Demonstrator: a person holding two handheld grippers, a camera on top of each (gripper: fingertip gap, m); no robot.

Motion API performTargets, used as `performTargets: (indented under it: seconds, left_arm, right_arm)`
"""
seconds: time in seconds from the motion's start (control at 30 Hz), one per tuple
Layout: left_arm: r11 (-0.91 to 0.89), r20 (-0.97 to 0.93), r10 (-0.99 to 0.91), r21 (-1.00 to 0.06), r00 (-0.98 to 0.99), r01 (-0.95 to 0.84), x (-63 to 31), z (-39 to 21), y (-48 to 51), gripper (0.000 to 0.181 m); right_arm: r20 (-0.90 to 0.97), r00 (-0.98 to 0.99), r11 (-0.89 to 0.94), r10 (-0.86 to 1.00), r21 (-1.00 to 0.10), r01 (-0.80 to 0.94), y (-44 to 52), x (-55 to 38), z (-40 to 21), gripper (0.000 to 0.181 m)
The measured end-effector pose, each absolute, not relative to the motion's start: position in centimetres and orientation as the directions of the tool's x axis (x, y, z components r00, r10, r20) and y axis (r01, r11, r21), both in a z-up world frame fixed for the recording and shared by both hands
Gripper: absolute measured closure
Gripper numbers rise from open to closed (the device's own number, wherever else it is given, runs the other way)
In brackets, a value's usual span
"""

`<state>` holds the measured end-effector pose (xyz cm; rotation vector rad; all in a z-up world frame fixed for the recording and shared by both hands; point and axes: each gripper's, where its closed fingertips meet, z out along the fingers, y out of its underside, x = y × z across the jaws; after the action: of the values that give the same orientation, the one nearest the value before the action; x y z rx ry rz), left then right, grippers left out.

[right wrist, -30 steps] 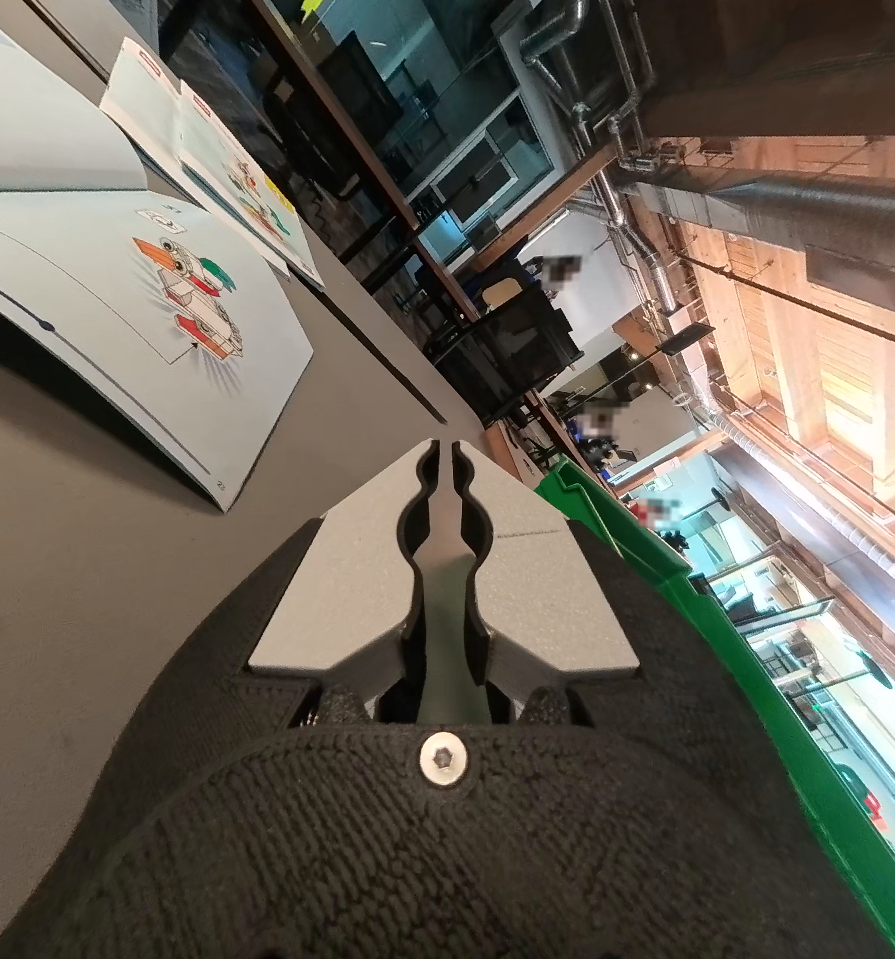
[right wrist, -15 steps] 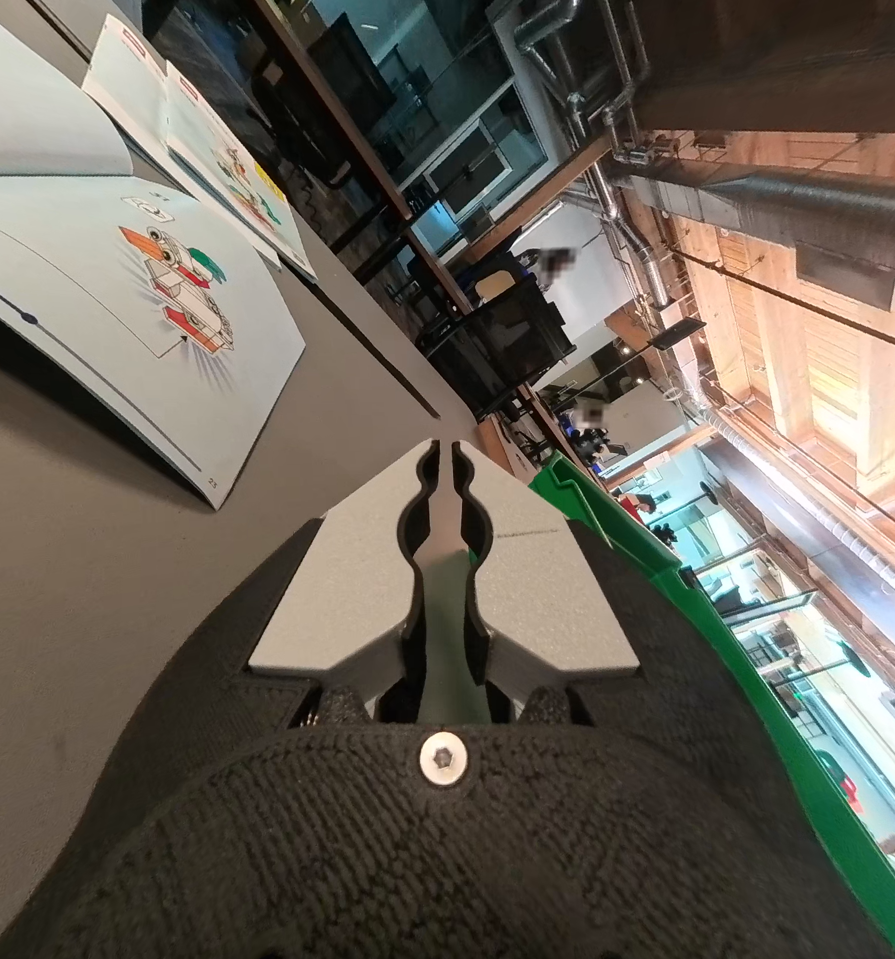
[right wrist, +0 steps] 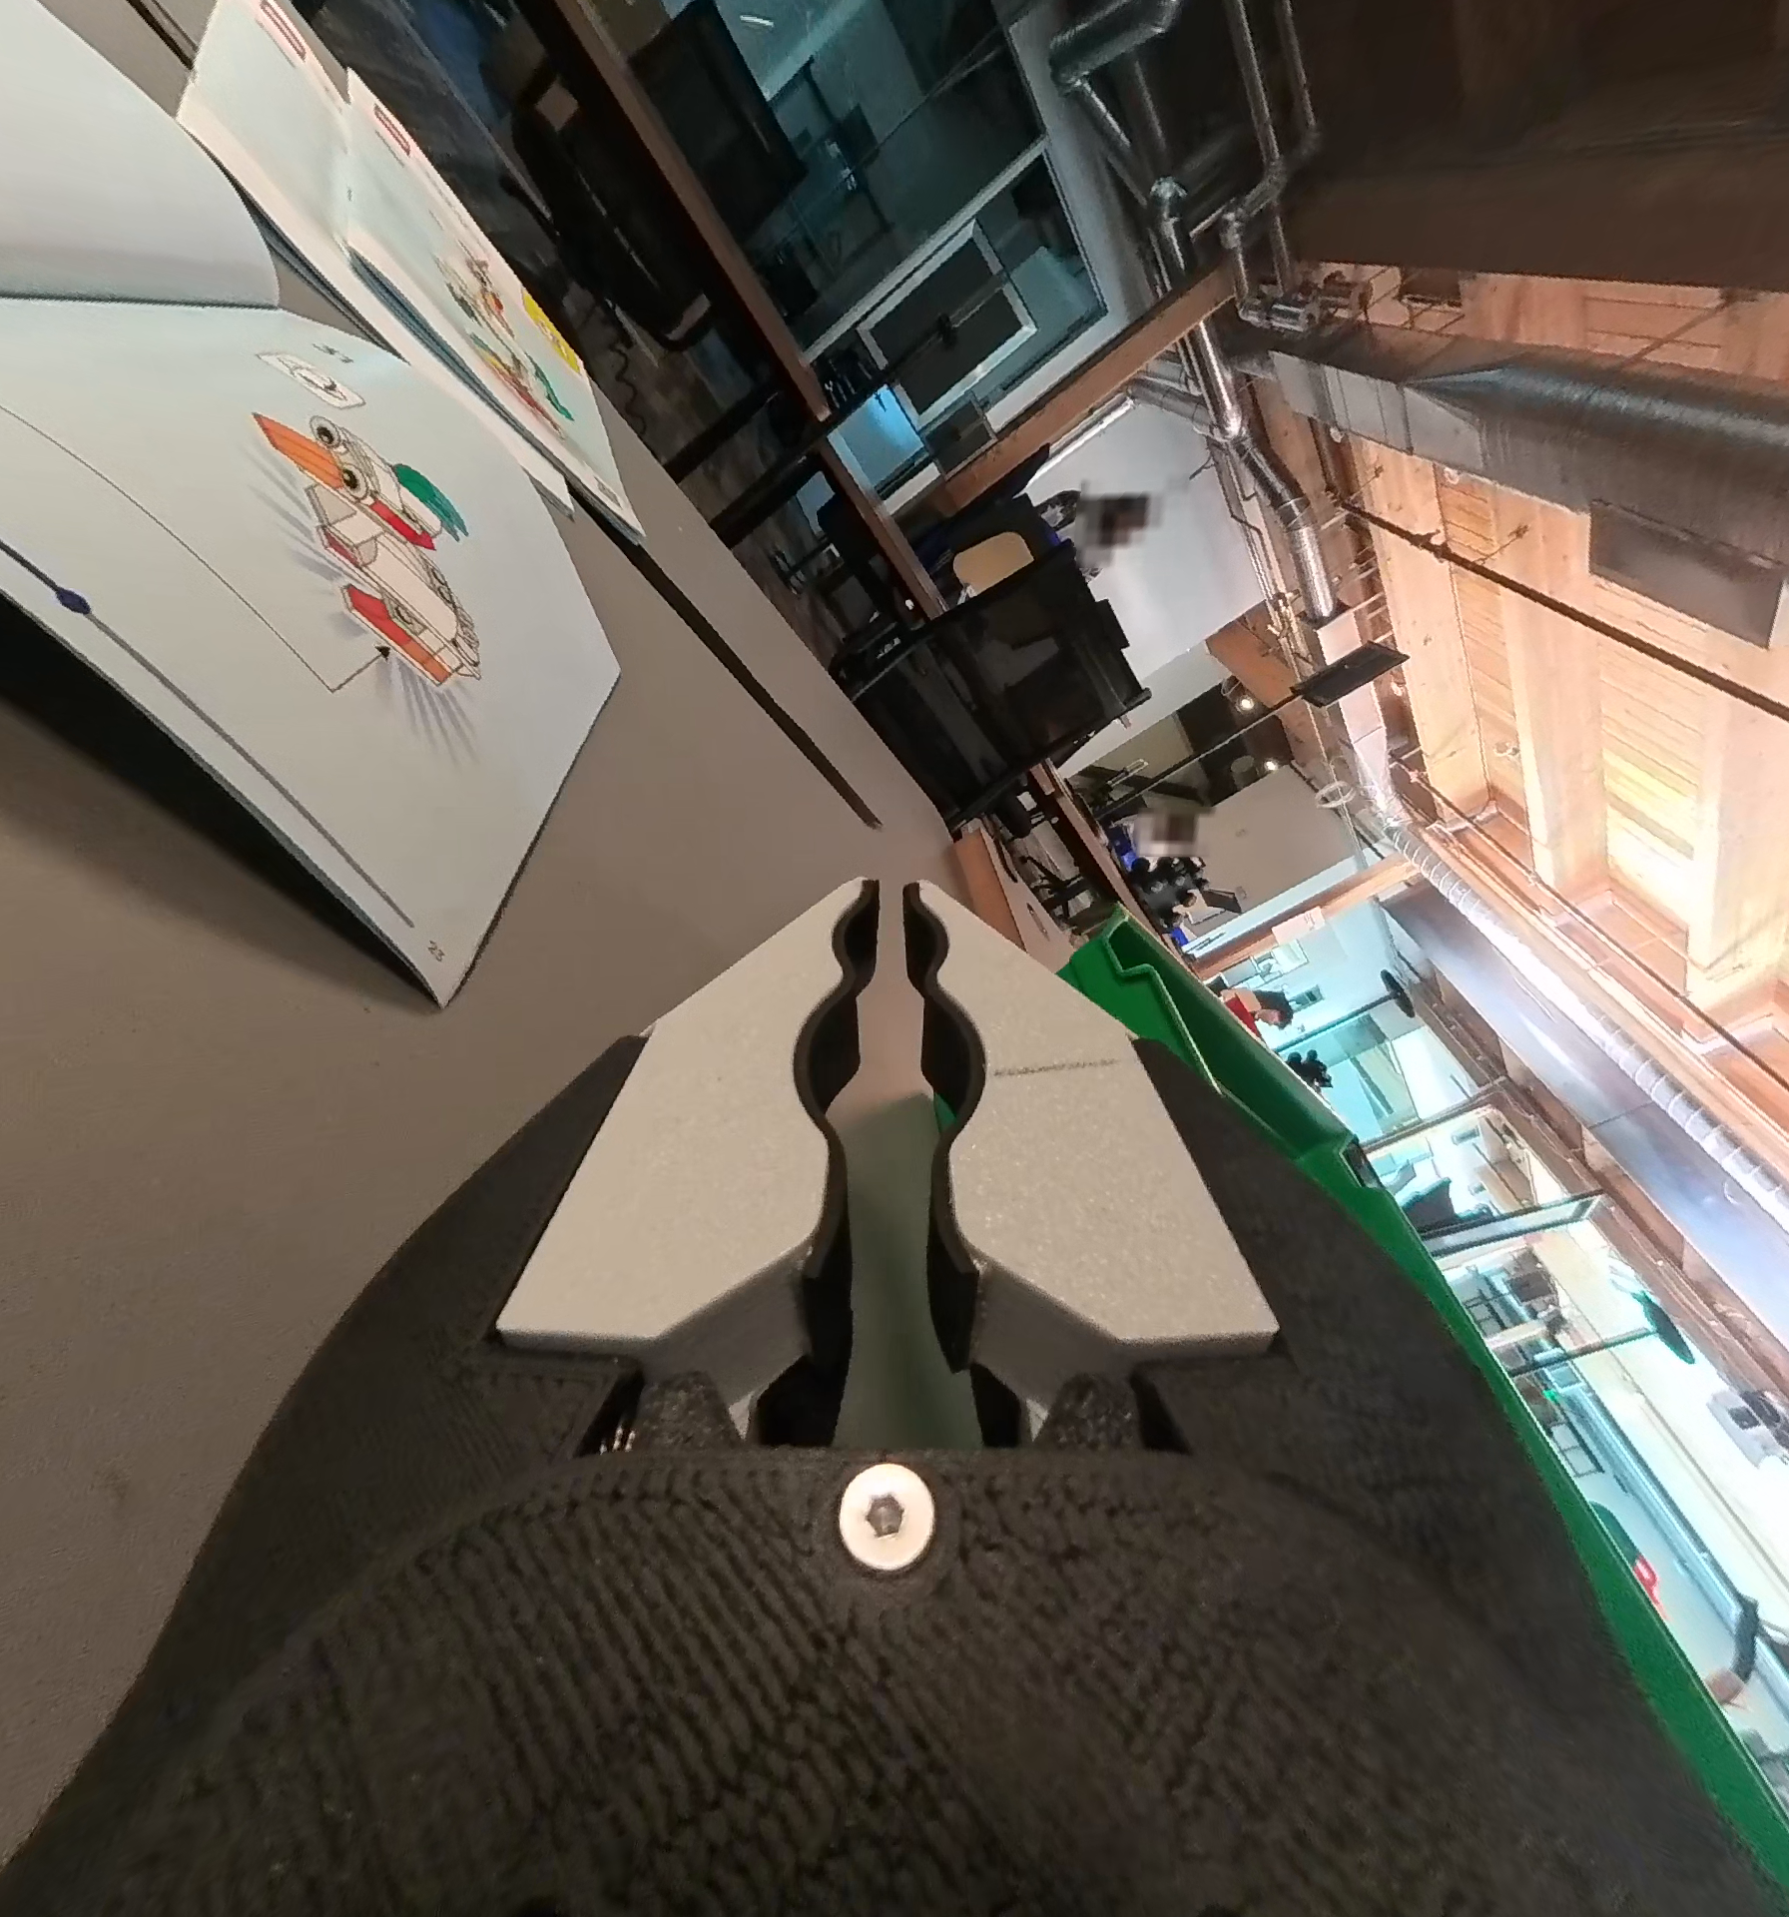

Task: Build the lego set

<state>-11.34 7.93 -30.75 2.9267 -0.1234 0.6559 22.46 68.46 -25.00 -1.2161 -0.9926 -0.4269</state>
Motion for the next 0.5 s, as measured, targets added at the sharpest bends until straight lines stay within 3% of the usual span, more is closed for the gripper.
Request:
performTargets:
  seconds: [0.03, 0.27, 0.5]
  left_arm:
    - [-0.982, 0.425, -0.052, 0.141, 0.904, -0.123, -11.4, -30.9, 7.8, 0.162]
    - [-0.959, 0.404, -0.081, 0.217, 0.911, -0.181, -11.1, -31.7, 7.5, 0.166]
    - [-0.961, 0.387, -0.057, 0.229, 0.920, -0.155, -11.3, -32.1, 7.6, 0.173]
  right_arm:
    - [0.817, 0.534, 0.338, 0.219, -0.577, 0.744, 68.4, 22.4, -25.0, 0.179]
    - [0.817, 0.535, 0.350, 0.216, -0.577, 0.738, 68.3, 22.3, -24.8, 0.179]
    - [0.814, 0.538, 0.361, 0.218, -0.580, 0.730, 68.2, 22.2, -24.7, 0.179]
